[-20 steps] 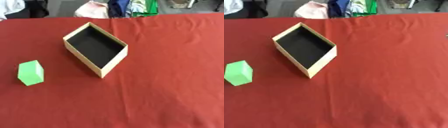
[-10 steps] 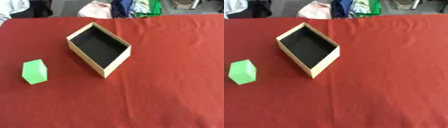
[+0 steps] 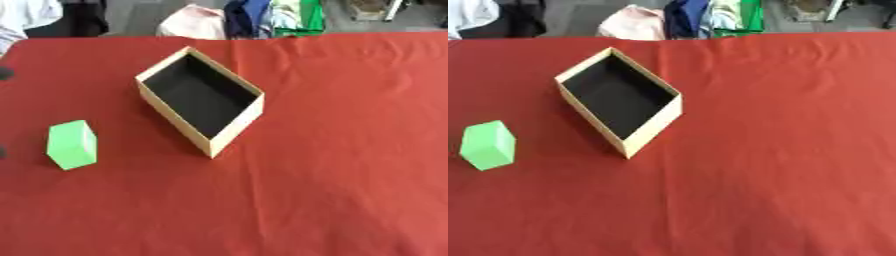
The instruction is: Pick up objects on the table and place them in the box.
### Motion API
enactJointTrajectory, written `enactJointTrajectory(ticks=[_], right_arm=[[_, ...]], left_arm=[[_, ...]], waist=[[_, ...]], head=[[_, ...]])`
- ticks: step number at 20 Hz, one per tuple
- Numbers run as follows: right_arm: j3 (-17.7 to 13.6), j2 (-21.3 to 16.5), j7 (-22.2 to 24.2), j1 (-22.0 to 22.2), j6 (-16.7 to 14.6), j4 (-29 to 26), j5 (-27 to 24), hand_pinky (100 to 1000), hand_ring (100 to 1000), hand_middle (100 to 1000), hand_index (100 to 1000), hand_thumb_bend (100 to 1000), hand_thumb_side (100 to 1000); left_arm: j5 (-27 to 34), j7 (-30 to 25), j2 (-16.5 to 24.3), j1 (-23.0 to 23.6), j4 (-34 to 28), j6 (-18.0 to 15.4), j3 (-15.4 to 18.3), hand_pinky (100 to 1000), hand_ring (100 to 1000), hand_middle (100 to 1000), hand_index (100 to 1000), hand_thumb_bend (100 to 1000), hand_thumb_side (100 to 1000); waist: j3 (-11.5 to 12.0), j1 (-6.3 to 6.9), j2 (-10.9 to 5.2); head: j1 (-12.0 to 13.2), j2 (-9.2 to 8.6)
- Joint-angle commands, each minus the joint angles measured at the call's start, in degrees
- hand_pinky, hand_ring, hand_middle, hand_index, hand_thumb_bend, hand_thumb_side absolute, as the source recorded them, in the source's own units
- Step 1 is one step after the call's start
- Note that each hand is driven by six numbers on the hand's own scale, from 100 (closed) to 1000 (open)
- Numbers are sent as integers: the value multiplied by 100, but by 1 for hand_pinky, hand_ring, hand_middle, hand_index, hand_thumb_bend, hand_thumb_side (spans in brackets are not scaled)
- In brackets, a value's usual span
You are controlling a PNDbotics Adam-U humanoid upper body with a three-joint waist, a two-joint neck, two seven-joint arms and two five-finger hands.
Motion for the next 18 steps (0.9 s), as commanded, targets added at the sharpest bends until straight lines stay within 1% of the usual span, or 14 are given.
enactJointTrajectory(ticks=[1, 8, 12, 15, 18], right_arm=[[-15, -146, 27, -80, -4, -94, -7, 793, 752, 764, 764, 100, 119], [-4, -131, 39, -87, -4, -94, -14, 793, 752, 764, 764, 100, 119], [4, -120, 50, -81, 1, -94, -20, 793, 752, 764, 764, 100, 119], [12, -112, 59, -82, 1, -94, -24, 794, 752, 764, 764, 100, 119], [18, -103, 65, -80, -2, -94, -32, 794, 752, 765, 764, 100, 119]], left_arm=[[47, -127, 240, -115, -23, 64, -22, 899, 886, 854, 982, 719, 440], [-28, -238, 158, -278, 49, 199, -217, 923, 905, 878, 1000, 747, 466], [-104, -193, 54, -447, 171, 384, -316, 928, 904, 877, 1000, 752, 479], [-114, -143, -68, -607, 287, 545, -440, 928, 894, 843, 987, 761, 486], [-198, -164, -188, -759, 404, 620, -605, 929, 895, 835, 979, 780, 478]], waist=[[-6, 24, -163], [-26, 26, -160], [-34, 31, -161], [-48, 35, -159], [-64, 41, -154]], head=[[29, -41], [56, -52], [74, -46], [88, -40], [116, -31]])
